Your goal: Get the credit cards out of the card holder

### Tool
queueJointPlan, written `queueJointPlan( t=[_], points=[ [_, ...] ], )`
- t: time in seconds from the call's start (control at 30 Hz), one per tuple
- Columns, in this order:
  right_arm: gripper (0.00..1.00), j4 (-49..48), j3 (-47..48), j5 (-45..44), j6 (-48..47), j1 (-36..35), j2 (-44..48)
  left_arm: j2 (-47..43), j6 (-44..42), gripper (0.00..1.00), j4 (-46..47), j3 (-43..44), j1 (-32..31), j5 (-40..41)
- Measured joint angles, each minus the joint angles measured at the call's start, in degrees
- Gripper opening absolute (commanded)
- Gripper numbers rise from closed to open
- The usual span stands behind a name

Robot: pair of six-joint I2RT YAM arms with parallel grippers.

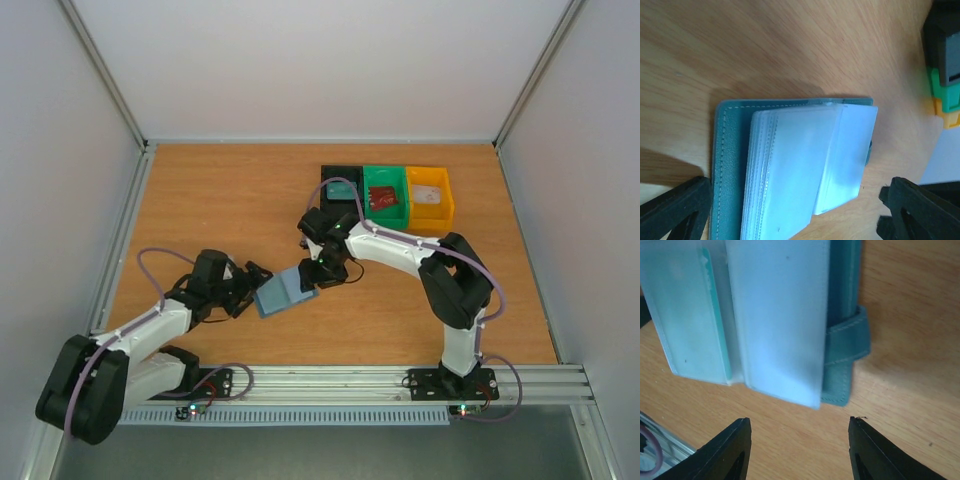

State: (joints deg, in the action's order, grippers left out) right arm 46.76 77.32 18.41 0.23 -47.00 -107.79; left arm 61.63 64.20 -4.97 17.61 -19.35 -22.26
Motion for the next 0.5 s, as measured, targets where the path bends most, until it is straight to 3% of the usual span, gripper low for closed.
queueJointPlan(
  t=[0.2, 0.5],
  points=[
    [0.57, 0.22, 0.68, 2.58, 2.95, 0.00, -3.04, 1.68, -2.73, 0.85, 2.86, 0.07, -3.63, 2.12],
    [0.57, -0.57, 4.35, 6.75, 5.86, 0.00, -6.64, 1.66, -3.41, 0.78, 6.73, -1.79, -3.96, 2.89]
  ],
)
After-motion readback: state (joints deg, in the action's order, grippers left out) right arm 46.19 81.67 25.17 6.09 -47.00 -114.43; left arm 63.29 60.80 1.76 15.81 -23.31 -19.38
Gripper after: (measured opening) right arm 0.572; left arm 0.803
